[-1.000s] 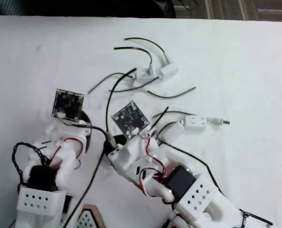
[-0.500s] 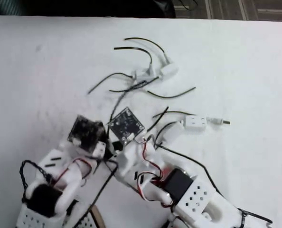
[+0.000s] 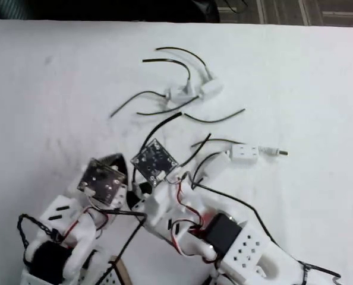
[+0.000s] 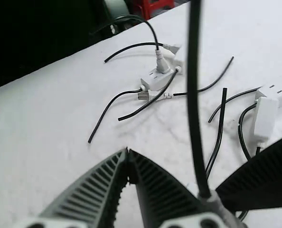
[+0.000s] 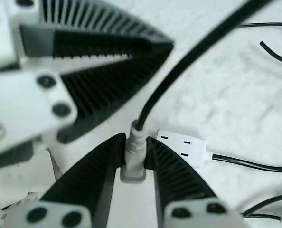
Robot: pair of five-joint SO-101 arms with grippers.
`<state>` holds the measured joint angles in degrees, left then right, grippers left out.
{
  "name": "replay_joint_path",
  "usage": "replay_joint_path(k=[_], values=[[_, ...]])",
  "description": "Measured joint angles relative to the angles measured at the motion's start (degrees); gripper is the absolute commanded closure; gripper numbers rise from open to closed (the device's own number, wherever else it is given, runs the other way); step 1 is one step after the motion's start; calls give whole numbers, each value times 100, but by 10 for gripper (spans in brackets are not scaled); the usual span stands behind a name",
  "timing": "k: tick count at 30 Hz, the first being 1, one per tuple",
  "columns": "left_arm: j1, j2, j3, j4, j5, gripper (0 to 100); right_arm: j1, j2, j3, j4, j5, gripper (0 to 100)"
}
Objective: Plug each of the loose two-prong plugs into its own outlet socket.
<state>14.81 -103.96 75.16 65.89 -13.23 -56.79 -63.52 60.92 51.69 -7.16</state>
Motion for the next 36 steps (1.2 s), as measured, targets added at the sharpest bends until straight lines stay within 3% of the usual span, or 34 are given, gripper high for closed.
replay_joint_path(k=[7, 12, 18, 28, 36], values=[[-53, 0, 0, 0, -9, 980, -97, -809, 0, 290, 0, 981], [554, 0, 0, 264, -18, 980, -387, -818, 88, 255, 9, 981], [677, 0, 0, 457, -35, 980, -396, -677, 105, 255, 9, 981], [756, -9, 141, 536, -651, 980, -413, -633, 229, 255, 18, 981], [-589, 0, 176, 202, -668, 980, 545, -589, 281, -343, 18, 981]])
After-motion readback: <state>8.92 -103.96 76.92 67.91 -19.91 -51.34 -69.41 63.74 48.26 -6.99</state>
